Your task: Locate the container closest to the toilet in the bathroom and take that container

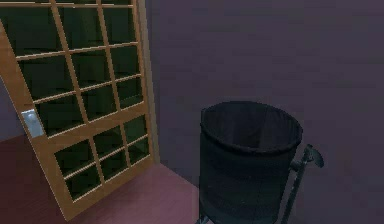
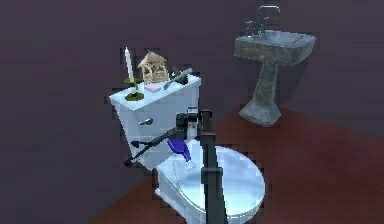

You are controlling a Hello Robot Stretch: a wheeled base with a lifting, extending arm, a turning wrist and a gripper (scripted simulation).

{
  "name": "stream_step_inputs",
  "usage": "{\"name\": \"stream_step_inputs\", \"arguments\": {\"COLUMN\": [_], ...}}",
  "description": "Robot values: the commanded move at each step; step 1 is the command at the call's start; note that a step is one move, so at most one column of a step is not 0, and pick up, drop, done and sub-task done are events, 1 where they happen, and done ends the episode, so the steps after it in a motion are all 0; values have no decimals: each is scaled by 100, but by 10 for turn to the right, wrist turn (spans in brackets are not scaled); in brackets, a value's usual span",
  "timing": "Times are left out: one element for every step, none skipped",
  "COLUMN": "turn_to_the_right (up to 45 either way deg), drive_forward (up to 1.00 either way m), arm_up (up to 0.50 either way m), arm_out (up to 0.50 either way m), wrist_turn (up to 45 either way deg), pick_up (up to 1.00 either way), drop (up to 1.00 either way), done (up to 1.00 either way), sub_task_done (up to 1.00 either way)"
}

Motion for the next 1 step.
{"name": "stream_step_inputs", "arguments": {"turn_to_the_right": [0], "drive_forward": [0], "arm_up": [0], "arm_out": [0], "wrist_turn": [450], "pick_up": [0], "drop": [0], "done": [0], "sub_task_done": [0]}}
